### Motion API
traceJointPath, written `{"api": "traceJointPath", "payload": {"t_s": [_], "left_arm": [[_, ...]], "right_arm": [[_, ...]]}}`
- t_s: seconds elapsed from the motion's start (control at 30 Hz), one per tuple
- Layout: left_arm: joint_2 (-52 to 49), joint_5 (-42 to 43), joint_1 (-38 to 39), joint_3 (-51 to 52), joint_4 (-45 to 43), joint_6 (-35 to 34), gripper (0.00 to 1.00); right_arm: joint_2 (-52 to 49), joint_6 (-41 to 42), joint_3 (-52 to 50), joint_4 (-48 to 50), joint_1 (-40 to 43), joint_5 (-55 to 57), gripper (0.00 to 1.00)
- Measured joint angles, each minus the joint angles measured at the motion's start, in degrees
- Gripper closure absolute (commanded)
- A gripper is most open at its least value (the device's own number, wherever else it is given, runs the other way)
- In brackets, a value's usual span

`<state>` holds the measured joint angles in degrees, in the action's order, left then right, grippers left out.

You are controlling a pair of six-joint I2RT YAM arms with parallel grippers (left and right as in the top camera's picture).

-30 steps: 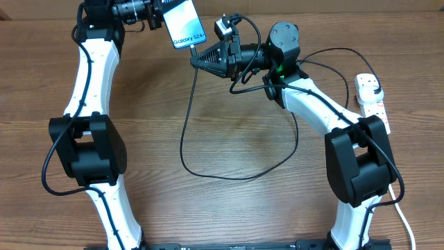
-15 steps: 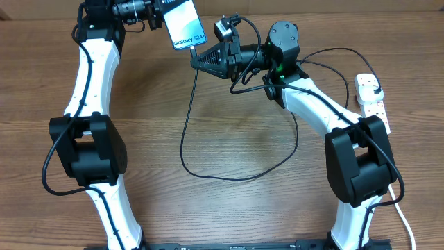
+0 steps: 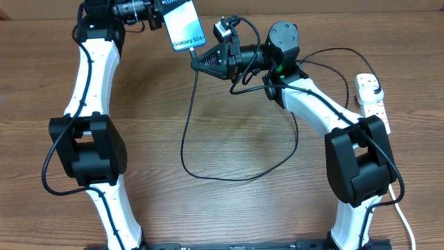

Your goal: Plug charger to phone and switch on socket

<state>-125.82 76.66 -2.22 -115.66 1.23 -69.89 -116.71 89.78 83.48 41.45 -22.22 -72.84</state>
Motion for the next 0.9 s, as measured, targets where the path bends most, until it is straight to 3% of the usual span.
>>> {"api": "traceJointPath", "payload": {"t_s": [0.43, 0.9], "left_arm": [[0.0, 3.72, 0.61, 0.0, 0.04, 0.22, 0.96], [0.0, -0.55, -0.46, 0.0, 0.04, 1.38, 0.96]], "right_arm": [[0.0, 0.0, 0.0, -0.22, 0.07, 0.46, 0.96], [0.0, -0.04, 0.0, -0.33, 0.07, -2.03, 0.96]]}}
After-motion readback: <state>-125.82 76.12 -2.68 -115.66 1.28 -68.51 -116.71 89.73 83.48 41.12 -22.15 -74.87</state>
